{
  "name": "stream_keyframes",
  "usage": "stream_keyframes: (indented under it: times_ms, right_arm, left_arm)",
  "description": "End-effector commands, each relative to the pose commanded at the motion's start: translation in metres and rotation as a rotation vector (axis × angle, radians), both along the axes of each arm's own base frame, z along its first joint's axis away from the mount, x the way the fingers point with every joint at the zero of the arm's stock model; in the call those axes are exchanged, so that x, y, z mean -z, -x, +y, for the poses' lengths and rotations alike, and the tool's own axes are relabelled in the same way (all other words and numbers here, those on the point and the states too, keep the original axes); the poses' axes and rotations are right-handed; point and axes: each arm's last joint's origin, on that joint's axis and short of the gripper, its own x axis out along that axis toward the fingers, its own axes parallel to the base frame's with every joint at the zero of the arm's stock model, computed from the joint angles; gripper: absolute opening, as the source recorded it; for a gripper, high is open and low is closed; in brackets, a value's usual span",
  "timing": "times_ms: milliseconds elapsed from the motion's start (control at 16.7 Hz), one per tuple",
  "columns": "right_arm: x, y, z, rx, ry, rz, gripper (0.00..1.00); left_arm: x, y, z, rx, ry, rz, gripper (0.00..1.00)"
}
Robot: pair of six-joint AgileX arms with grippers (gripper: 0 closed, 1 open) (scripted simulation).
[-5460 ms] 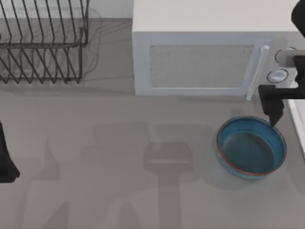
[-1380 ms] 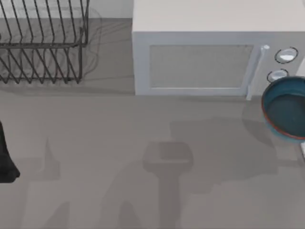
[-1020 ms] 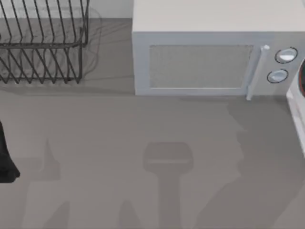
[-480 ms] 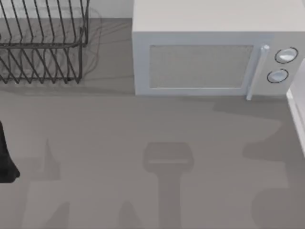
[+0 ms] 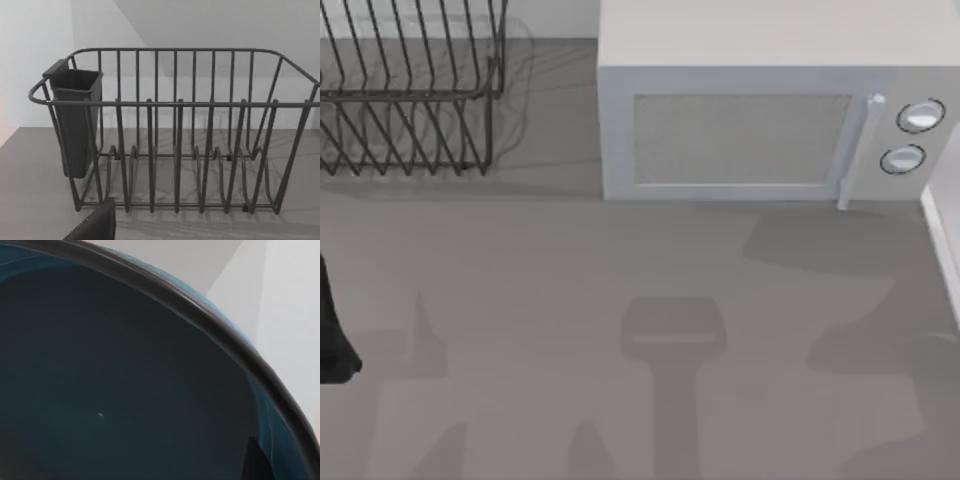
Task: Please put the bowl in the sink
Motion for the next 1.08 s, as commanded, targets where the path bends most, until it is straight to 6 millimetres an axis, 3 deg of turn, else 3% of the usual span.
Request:
stream_keyframes:
  times_ms: [420,780,1080]
  right_arm:
    - [0.01,-0.006,-0.003,-0.003,0.004,-0.004,0.0]
    - [0.05,-0.019,-0.01,-0.015,0.051,-0.056,0.0]
    - [0.091,-0.017,-0.009,-0.011,0.04,-0.043,0.0]
  left_arm:
    - [0.0,0.0,0.0,0.0,0.0,0.0,1.0]
    - [0.0,0.0,0.0,0.0,0.0,0.0,1.0]
    - [0.0,0.0,0.0,0.0,0.0,0.0,1.0]
